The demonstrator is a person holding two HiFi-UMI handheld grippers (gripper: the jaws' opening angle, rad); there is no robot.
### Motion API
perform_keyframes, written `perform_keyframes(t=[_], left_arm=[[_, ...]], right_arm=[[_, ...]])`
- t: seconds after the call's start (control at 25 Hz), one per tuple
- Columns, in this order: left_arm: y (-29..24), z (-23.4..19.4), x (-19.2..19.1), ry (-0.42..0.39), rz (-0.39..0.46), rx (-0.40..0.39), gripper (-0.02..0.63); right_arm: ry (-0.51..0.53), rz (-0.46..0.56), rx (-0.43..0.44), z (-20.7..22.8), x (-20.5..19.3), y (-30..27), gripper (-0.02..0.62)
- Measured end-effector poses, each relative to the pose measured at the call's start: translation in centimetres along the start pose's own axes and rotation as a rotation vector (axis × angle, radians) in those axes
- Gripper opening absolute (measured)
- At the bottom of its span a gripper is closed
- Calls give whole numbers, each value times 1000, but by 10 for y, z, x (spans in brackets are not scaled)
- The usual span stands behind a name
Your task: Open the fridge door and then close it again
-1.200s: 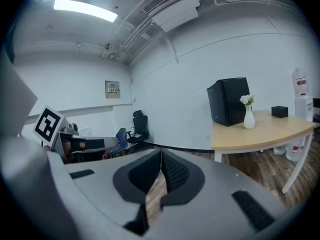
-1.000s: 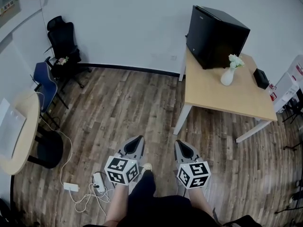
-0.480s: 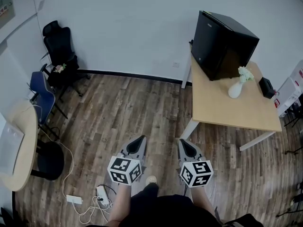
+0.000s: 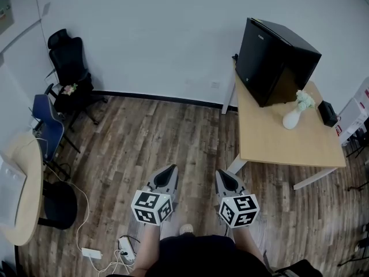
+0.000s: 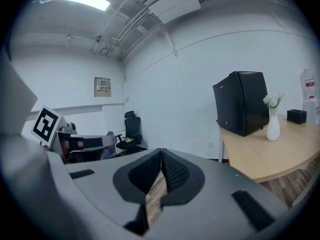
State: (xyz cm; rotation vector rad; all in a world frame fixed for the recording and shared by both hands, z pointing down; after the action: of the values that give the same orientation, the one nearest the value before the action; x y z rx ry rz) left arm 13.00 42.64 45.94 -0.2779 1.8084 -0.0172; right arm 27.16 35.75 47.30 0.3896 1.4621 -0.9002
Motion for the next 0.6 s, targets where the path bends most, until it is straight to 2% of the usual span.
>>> perform_keyframes(t=[0.44, 0.6], left_arm=[[-15, -20, -8, 3, -52, -36, 6], [-22, -27, -8, 15, -58, -10, 6]], right_arm=[[-30, -36, 0, -6, -3, -30, -9], [-33, -57, 0, 1, -3, -40, -9]])
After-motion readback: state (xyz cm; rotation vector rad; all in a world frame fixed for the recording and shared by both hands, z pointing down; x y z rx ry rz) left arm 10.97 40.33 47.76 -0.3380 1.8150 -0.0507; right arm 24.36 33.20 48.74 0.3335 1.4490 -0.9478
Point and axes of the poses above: the fingertips, and each gripper's own axes: y backward along the fingers, z to its right, x out of its top, the point moved 2 cm from there along y, backward along the fingers, and after that the axes turned 7 degrees about -x, right-handed, at the moved point
